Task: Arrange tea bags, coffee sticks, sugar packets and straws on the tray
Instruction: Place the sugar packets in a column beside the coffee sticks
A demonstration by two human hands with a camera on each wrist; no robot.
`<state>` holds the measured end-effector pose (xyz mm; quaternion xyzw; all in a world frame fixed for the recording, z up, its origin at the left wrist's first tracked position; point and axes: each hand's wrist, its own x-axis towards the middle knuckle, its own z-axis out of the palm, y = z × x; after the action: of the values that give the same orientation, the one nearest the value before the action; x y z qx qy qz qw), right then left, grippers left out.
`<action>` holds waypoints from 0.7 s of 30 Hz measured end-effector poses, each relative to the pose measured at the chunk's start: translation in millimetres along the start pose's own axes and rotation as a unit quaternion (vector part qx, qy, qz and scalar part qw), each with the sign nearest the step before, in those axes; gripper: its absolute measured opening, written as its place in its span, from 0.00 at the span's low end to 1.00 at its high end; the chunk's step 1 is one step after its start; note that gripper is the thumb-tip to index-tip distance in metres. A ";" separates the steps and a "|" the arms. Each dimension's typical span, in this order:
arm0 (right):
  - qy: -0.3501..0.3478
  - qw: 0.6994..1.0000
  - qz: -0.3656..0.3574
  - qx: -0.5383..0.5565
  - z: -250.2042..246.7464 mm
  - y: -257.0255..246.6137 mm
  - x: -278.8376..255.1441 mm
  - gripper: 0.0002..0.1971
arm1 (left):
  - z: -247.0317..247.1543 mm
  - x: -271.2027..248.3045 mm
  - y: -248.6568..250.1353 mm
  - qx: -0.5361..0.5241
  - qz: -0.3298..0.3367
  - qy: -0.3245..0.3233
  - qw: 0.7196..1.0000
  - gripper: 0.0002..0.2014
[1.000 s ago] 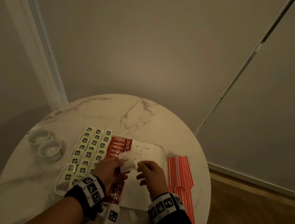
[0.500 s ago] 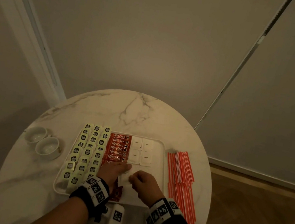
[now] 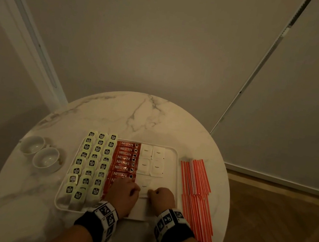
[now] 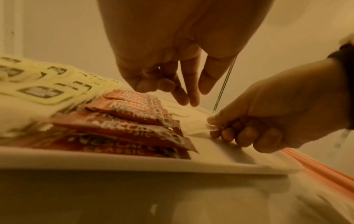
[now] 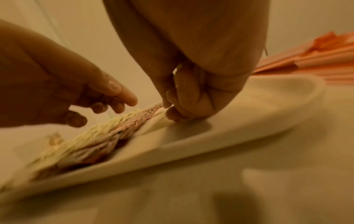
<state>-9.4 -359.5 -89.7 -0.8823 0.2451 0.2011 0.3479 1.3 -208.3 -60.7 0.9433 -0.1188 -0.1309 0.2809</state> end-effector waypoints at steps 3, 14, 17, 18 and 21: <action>0.020 0.999 -0.026 0.014 0.4 -1.9 -5.2 0.11 | 1.3 1.4 -7.3 0.052 0.012 0.020 0.998 0.14; 0.008 0.996 -0.084 -0.006 10.4 -18.3 -0.2 0.17 | -1.1 2.8 -11.6 0.203 0.074 -0.087 0.972 0.21; 0.011 0.995 -0.095 -0.010 10.3 -20.3 1.9 0.16 | 1.4 2.1 -9.0 0.227 0.080 -0.109 0.964 0.23; 0.012 0.995 -0.096 -0.009 10.5 -20.7 2.6 0.16 | 2.3 2.3 -9.1 0.228 0.080 -0.113 0.964 0.23; 0.019 0.995 -0.097 -0.006 11.9 -21.8 4.4 0.15 | 4.4 4.1 -10.6 0.232 0.075 -0.126 0.962 0.24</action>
<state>4.4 -338.4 -88.9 -0.9076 0.1637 0.1509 0.3559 5.4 -203.0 -71.0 0.9470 -0.2504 -0.1957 0.0463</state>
